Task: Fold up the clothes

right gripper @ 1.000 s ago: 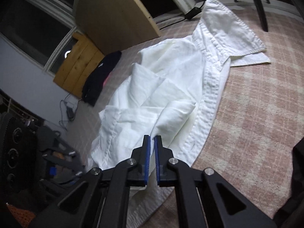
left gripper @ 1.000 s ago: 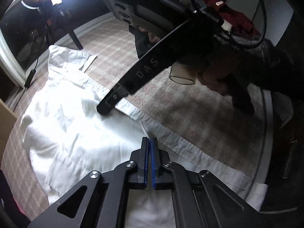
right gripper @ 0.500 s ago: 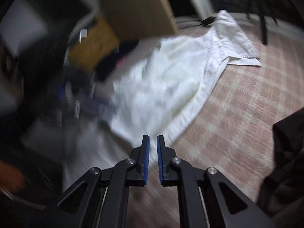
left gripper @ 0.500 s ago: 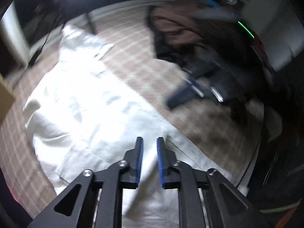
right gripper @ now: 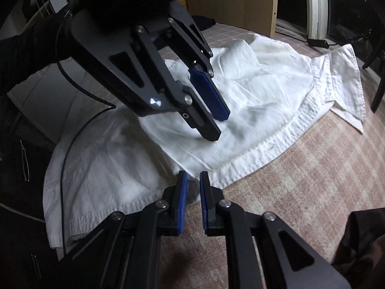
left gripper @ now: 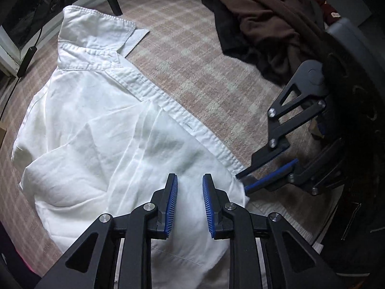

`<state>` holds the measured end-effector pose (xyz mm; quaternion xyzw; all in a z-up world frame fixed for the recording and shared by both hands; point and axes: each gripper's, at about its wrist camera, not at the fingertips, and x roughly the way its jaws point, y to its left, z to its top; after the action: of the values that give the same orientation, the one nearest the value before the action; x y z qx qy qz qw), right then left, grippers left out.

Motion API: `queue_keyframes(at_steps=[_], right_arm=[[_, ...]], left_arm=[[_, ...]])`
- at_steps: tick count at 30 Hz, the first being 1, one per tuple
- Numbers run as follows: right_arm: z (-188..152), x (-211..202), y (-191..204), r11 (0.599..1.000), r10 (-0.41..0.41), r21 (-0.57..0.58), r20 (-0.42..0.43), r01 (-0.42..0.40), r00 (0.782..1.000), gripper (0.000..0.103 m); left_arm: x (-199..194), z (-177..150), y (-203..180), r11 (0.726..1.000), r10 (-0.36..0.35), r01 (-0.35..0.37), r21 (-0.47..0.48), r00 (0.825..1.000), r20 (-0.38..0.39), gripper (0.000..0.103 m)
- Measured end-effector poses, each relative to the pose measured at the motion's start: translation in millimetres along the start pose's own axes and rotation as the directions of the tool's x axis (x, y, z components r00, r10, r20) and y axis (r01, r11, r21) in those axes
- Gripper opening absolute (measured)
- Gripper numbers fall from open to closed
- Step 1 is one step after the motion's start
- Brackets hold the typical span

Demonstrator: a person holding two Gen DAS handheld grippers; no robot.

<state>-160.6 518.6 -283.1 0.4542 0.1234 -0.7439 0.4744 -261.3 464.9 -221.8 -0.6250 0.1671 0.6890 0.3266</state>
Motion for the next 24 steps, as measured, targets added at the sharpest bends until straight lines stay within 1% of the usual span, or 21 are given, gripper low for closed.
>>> queue_keyframes(at_steps=[3, 7, 11, 13, 14, 15, 17, 19, 21, 22, 24], right_arm=[[2.4, 3.0, 0.6, 1.0, 0.007, -0.014, -0.013, -0.007, 1.0, 0.018], [5.5, 9.2, 1.3, 0.999, 0.014, -0.038, -0.04, -0.016, 0.999, 0.018], [4.7, 8.7, 3.8, 0.999, 0.022, -0.047, -0.04, -0.024, 0.999, 0.018], [3.4, 8.8, 9.4, 0.998, 0.001, -0.065, -0.047, -0.004, 0.999, 0.012], [2.8, 8.4, 12.4, 0.997, -0.014, -0.074, -0.045, 0.011, 0.999, 0.008], [2.1, 7.4, 15.5, 0.996, -0.033, -0.079, -0.041, 0.03, 0.999, 0.006], [-1.0, 2.6, 20.5, 0.996, -0.054, -0.065, -0.022, 0.053, 0.998, 0.005], [-6.1, -2.5, 22.5, 0.998, -0.056, -0.031, -0.001, 0.056, 0.998, 0.004], [-12.2, -6.5, 21.6, 0.999, -0.026, 0.036, 0.028, 0.025, 0.999, 0.003], [-14.9, -8.3, 23.0, 0.998, -0.003, 0.063, 0.047, 0.0, 0.999, 0.001], [-19.7, -11.5, 29.1, 0.993, 0.054, 0.099, 0.086, -0.062, 0.995, 0.001]], left_arm=[[2.3, 0.1, 1.0, 1.0, 0.002, -0.002, 0.006, 1.0, -0.005, 0.021], [3.6, 1.5, 3.3, 1.0, 0.006, -0.006, 0.008, 1.0, -0.005, 0.023], [5.8, 2.0, 7.2, 1.0, 0.007, -0.007, 0.001, 1.0, -0.004, 0.025], [7.5, 2.3, 9.0, 1.0, 0.007, -0.007, -0.001, 1.0, -0.003, 0.025], [8.4, 2.4, 9.9, 1.0, 0.005, -0.005, -0.003, 1.0, -0.002, 0.025], [9.3, 2.3, 11.0, 1.0, 0.003, -0.003, -0.004, 1.0, -0.002, 0.025], [11.1, 2.0, 13.0, 1.0, -0.001, 0.001, -0.008, 1.0, -0.001, 0.026], [11.9, 2.2, 14.7, 1.0, -0.01, 0.01, -0.011, 1.0, 0.004, 0.027], [10.8, 0.7, 18.1, 1.0, -0.013, 0.013, -0.013, 1.0, 0.008, 0.028], [10.0, -0.1, 20.1, 1.0, -0.014, 0.014, -0.014, 1.0, 0.01, 0.028], [8.6, -1.0, 23.6, 1.0, -0.018, 0.018, -0.017, 1.0, 0.014, 0.028]])
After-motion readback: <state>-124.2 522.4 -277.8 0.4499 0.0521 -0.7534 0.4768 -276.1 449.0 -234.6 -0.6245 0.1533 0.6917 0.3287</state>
